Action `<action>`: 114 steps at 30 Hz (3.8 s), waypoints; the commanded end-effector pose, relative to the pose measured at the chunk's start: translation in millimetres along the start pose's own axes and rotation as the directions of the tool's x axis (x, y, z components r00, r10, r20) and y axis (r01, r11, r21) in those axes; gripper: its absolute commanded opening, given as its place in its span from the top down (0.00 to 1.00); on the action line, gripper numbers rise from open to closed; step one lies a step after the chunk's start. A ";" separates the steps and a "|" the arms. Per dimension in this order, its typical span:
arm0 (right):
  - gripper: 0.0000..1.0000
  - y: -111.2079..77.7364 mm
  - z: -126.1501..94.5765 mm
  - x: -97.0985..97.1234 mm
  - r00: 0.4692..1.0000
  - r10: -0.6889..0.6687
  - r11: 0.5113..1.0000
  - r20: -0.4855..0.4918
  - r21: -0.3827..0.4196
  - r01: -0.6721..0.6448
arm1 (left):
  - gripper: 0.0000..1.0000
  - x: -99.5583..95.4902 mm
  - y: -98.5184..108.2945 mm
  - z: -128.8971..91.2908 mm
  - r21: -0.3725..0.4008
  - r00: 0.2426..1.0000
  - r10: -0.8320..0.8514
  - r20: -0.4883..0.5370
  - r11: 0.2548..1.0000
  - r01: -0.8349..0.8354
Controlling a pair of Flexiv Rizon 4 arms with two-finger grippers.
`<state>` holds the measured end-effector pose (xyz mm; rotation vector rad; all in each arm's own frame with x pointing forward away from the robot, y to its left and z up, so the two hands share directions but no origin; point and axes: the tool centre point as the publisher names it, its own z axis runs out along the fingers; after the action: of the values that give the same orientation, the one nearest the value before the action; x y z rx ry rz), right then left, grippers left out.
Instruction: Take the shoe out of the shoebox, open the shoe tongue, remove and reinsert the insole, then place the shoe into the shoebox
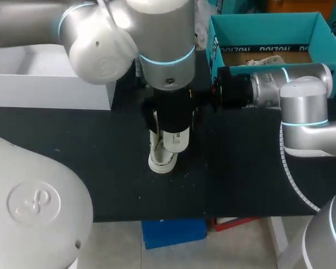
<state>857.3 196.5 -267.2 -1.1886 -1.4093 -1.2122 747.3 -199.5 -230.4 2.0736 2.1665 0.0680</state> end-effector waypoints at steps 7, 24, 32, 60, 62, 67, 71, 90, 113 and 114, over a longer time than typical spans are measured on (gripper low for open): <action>1.00 -0.4 0.9 -0.2 1.000 0.000 1.000 0.000 -0.002 0.000 | 0.00 -7.4 8.8 11.2 -0.003 0.988 0.020 -0.156 1.000 -0.020; 1.00 -0.4 0.9 -0.2 1.000 0.000 1.000 0.000 -0.002 0.000 | 0.00 -4.6 44.9 5.0 -0.050 0.990 0.033 -0.134 0.998 -0.040; 1.00 -0.4 0.9 -0.2 1.000 0.000 1.000 0.000 -0.002 0.000 | 0.00 1.5 80.1 -0.5 -0.088 0.992 0.038 -0.119 0.995 -0.048; 1.00 -0.4 0.9 -0.2 1.000 0.000 1.000 0.000 -0.002 0.000 | 0.00 11.5 192.7 -4.5 -0.198 0.995 0.039 -0.091 0.979 -0.057; 1.00 -0.4 0.9 -0.2 1.000 0.000 1.000 0.000 -0.002 0.000 | 0.00 11.1 198.3 -5.6 -0.207 0.996 0.039 -0.083 0.977 -0.055; 1.00 -0.4 0.9 -0.2 1.000 0.000 1.000 0.000 -0.002 0.000 | 0.00 10.1 211.8 -7.6 -0.219 0.997 0.036 -0.074 0.974 -0.051; 1.00 -0.4 0.9 -0.2 1.000 0.000 1.000 0.000 -0.002 0.000 | 0.00 8.0 215.1 -8.1 -0.223 0.997 0.038 -0.065 0.973 -0.051; 1.00 -0.4 0.9 -0.2 1.000 0.000 1.000 0.000 -0.002 0.000 | 0.00 4.7 168.2 -6.4 -0.196 0.997 0.040 -0.065 0.979 -0.052; 1.00 -0.4 0.9 -0.2 1.000 0.000 1.000 0.000 -0.002 0.000 | 0.00 3.7 42.5 -13.5 -0.166 0.999 -0.008 -0.051 0.986 -0.001; 1.00 -0.4 0.9 -0.2 1.000 0.000 1.000 0.000 -0.002 0.000 | 0.00 3.8 38.9 -12.9 -0.163 0.999 -0.009 -0.049 0.987 0.001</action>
<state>857.5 196.6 -267.3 -1.1884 -1.4091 -1.2122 790.8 -195.3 -209.6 2.0078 2.1268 0.2816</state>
